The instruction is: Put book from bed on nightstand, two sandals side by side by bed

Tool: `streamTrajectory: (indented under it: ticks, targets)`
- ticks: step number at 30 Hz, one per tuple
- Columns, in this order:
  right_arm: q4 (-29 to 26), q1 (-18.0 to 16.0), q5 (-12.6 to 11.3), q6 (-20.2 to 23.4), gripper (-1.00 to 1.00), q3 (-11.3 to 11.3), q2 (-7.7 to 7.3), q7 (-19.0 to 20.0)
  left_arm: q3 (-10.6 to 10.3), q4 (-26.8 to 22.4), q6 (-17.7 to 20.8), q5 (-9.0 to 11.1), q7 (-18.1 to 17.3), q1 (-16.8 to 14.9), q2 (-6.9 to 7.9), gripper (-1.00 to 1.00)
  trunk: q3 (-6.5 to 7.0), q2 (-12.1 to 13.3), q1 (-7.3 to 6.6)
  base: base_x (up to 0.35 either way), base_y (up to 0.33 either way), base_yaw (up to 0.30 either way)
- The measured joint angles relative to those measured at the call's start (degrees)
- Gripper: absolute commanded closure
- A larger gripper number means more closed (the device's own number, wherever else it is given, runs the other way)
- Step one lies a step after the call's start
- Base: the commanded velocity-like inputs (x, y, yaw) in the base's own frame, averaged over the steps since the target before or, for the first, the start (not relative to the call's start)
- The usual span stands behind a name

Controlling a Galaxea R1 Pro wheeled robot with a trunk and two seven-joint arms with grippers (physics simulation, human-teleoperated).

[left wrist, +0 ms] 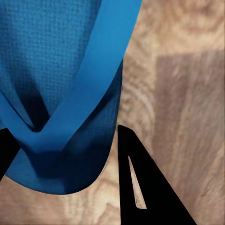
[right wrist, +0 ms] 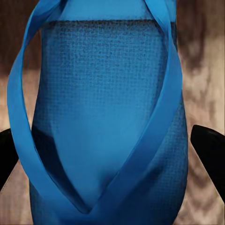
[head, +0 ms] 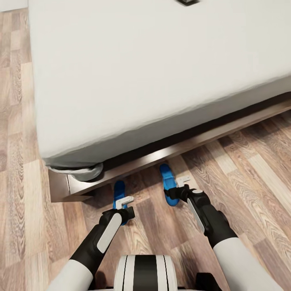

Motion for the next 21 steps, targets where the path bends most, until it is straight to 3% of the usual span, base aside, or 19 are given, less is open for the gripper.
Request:
streamTrajectory:
  ticks: [14,21]
  targets:
    - [0.72,0.32,-0.02,0.08,1.0,0.63,0.57,0.0,-0.04,0.06,0.4,0.11,-0.1,0.01,0.01,1.0,0.0,0.0,0.0,0.0,0.0,0.196]
    - [0.85,0.56,0.03,0.0,1.0,0.64,0.62,-0.06,-0.08,0.45,0.23,0.01,0.0,0.0,-0.02,1.0,0.0,0.0,0.0,0.0,0.0,0.064]
